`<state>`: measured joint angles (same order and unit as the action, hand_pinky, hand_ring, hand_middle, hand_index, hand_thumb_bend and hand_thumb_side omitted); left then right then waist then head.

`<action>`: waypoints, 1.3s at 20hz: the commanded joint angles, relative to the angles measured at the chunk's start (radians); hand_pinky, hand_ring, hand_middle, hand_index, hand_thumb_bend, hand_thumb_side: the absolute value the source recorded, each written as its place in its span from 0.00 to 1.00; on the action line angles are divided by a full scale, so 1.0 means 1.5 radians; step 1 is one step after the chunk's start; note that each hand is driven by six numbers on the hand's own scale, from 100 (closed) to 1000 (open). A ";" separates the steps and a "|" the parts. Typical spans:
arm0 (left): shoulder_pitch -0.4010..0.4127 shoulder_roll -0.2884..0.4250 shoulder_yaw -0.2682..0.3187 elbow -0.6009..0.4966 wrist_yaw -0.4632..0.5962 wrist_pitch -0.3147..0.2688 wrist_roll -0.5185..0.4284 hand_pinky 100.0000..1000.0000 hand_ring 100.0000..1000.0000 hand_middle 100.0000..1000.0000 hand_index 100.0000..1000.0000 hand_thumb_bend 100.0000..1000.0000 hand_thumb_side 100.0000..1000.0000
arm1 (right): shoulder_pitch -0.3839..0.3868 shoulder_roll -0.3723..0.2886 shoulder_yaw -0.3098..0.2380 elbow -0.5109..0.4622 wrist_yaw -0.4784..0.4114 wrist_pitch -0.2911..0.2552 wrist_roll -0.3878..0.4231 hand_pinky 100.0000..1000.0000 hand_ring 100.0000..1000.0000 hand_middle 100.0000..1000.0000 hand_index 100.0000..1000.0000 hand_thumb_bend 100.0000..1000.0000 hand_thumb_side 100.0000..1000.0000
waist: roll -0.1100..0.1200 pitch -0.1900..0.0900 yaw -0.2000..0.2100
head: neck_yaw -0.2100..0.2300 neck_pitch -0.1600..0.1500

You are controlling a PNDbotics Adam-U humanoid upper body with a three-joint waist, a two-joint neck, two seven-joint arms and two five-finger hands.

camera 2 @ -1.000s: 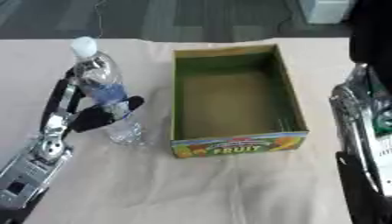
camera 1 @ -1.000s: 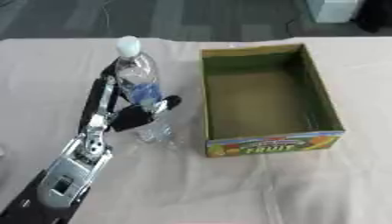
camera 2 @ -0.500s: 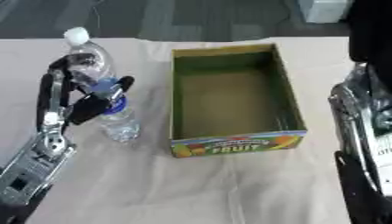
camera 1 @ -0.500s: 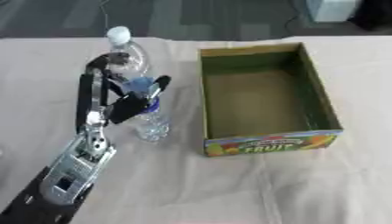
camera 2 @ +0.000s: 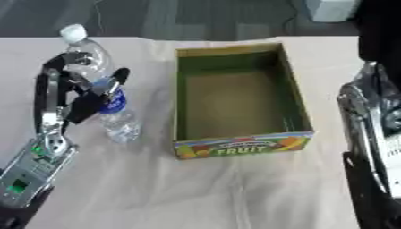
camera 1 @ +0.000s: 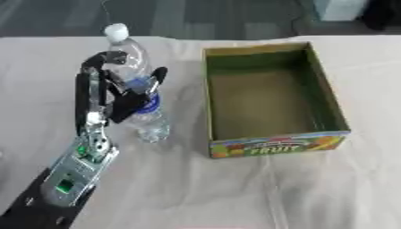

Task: Pick up objects on the table and place them in the box.

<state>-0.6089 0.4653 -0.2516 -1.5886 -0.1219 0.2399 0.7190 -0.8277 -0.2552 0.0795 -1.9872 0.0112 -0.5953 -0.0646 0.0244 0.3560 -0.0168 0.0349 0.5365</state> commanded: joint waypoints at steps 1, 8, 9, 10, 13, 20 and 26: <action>-0.013 0.016 0.002 -0.021 0.012 -0.004 0.011 0.00 0.20 0.46 0.57 0.48 0.33 | -0.005 -0.003 -0.004 -0.009 0.003 0.003 -0.001 0.74 0.85 0.92 0.92 0.00 1.00 | 0.000 -0.017 0.001 | -0.008 0.001; -0.018 0.037 0.001 -0.082 0.037 0.007 0.053 0.00 0.12 0.40 0.47 0.14 0.34 | -0.003 -0.002 -0.003 -0.009 0.003 0.006 0.000 0.74 0.85 0.92 0.92 0.00 1.00 | 0.001 -0.020 0.005 | -0.008 0.006; -0.018 0.039 0.001 -0.086 0.037 0.010 0.054 0.00 0.12 0.40 0.46 0.13 0.34 | -0.002 -0.002 -0.003 -0.009 0.003 0.007 0.000 0.74 0.85 0.92 0.92 0.00 1.00 | 0.001 -0.021 0.005 | -0.008 0.006; -0.019 0.040 0.001 -0.089 0.038 0.013 0.054 0.00 0.12 0.39 0.46 0.12 0.34 | -0.002 -0.002 -0.003 -0.009 0.003 0.007 0.000 0.74 0.85 0.92 0.92 0.00 1.00 | 0.002 -0.021 0.005 | -0.008 0.006; -0.021 0.043 0.001 -0.096 0.039 0.018 0.055 0.00 0.11 0.38 0.43 0.06 0.34 | -0.002 -0.002 -0.003 -0.009 0.002 0.008 0.001 0.74 0.85 0.92 0.92 0.00 1.00 | 0.002 -0.022 0.005 | -0.008 0.008; -0.045 0.067 0.002 -0.124 0.048 0.029 0.042 0.00 0.11 0.38 0.42 0.01 0.31 | -0.002 -0.001 -0.002 -0.009 0.003 0.011 0.002 0.74 0.85 0.92 0.92 0.00 1.00 | 0.002 -0.025 0.003 | -0.007 0.014; -0.086 0.109 0.000 -0.170 0.065 0.070 -0.012 0.00 0.11 0.41 0.43 0.08 0.27 | 0.004 0.000 0.000 -0.009 0.003 0.017 0.005 0.74 0.85 0.92 0.92 0.00 1.00 | 0.011 -0.032 -0.009 | -0.004 0.020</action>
<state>-0.7164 0.5908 -0.2574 -1.8105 -0.0338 0.3340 0.7167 -0.8154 -0.2540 0.0804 -1.9871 0.0132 -0.5748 -0.0571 0.0414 0.3340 -0.0325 0.0347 0.5629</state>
